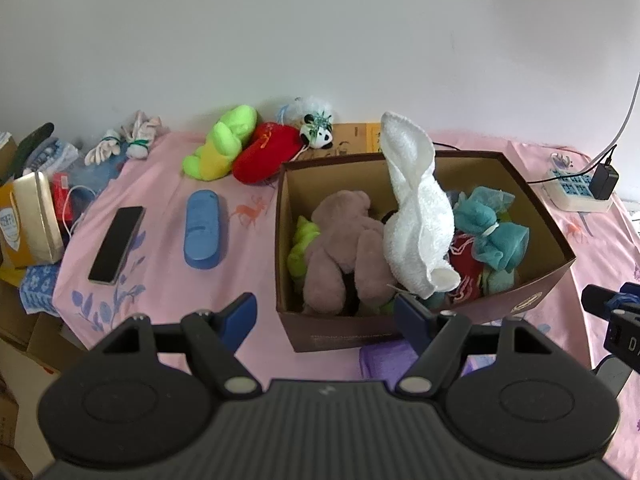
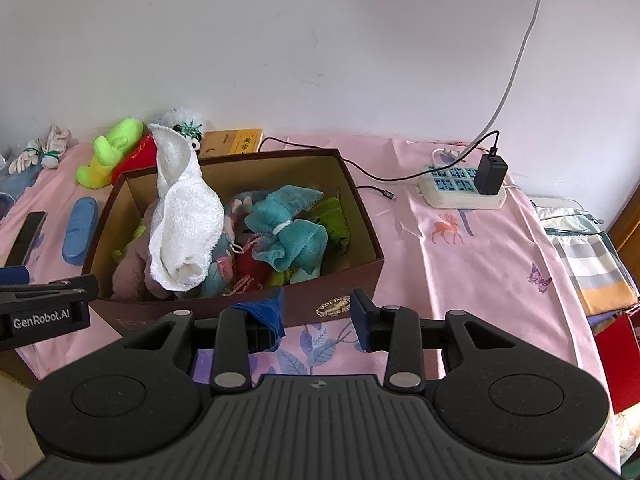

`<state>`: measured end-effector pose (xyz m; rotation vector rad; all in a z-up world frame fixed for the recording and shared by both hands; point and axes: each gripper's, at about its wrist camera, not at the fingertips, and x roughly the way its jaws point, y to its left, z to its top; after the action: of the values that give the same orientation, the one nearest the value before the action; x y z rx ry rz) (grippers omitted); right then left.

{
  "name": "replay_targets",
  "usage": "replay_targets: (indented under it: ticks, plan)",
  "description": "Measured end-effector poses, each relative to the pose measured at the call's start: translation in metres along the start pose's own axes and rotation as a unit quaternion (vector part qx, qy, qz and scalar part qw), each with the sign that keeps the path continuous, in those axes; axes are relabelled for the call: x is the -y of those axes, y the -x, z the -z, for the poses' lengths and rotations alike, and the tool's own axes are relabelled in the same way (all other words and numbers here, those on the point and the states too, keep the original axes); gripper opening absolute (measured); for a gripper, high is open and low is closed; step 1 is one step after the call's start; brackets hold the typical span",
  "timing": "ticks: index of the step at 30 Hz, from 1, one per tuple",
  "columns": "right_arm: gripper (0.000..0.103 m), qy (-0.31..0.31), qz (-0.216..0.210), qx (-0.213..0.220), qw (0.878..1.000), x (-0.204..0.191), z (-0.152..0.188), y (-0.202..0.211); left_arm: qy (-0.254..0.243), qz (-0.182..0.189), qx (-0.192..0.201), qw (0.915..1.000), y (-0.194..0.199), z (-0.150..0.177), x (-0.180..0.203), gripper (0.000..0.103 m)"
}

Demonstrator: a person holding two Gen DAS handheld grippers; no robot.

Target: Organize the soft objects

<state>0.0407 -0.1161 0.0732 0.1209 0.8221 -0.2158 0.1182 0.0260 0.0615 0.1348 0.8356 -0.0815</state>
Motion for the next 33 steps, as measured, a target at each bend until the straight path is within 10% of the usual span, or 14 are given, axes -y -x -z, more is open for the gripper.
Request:
replay_targets:
  ticks: [33]
  plan:
    - [0.020,-0.020,-0.060,0.032,0.997,0.0078,0.0020,-0.0031,0.011,-0.027,-0.009,0.9995,-0.0056,-0.0010,0.0010,0.077]
